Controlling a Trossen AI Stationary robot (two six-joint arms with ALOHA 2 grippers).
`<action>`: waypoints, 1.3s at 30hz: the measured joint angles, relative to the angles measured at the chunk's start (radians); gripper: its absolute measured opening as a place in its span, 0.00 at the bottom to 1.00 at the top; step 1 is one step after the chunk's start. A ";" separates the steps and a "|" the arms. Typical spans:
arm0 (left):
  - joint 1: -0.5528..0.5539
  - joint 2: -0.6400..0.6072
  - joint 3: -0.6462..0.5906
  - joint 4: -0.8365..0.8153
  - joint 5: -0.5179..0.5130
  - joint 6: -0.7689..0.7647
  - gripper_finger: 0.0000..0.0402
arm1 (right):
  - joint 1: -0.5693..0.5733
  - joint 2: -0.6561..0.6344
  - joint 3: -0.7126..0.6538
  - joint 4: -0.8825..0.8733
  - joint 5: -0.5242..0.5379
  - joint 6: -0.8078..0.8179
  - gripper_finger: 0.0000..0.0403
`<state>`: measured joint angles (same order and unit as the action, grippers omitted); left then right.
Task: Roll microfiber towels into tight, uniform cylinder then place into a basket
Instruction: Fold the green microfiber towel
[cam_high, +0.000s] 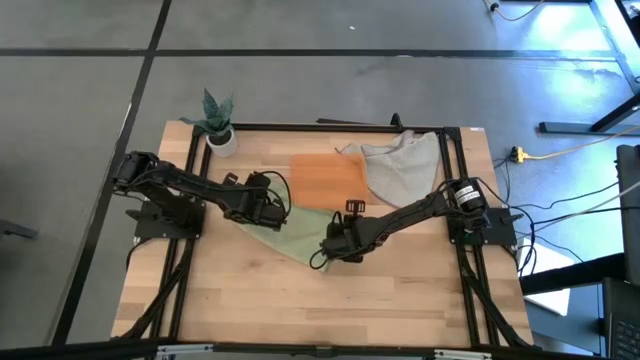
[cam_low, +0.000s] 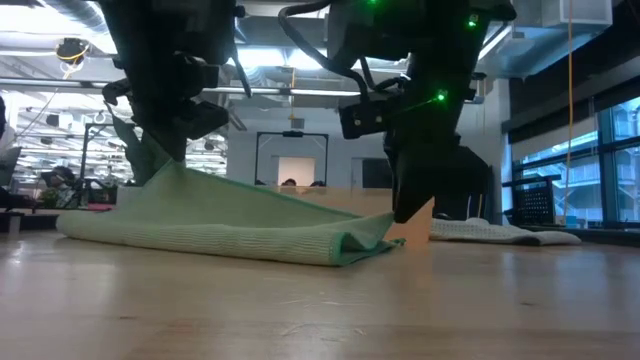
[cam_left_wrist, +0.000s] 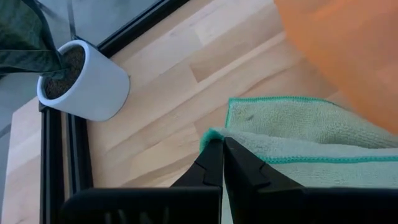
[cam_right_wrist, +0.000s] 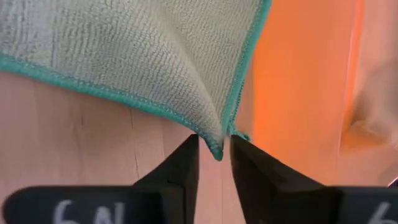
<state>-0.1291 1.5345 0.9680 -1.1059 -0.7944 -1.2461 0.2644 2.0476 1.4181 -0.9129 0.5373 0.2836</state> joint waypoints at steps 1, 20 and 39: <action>0.000 0.000 0.000 0.000 0.001 0.000 0.00 | -0.001 0.000 0.000 0.000 0.000 0.000 0.27; 0.066 0.000 0.000 0.000 0.073 0.078 0.15 | -0.002 0.000 0.000 0.001 0.000 0.003 0.47; -0.098 0.010 0.001 0.055 0.295 0.131 0.18 | 0.002 -0.002 0.160 0.045 -0.183 0.025 0.47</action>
<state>-0.2272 1.5440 0.9688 -1.0514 -0.4994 -1.1154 0.2660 2.0460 1.5785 -0.8677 0.3543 0.3086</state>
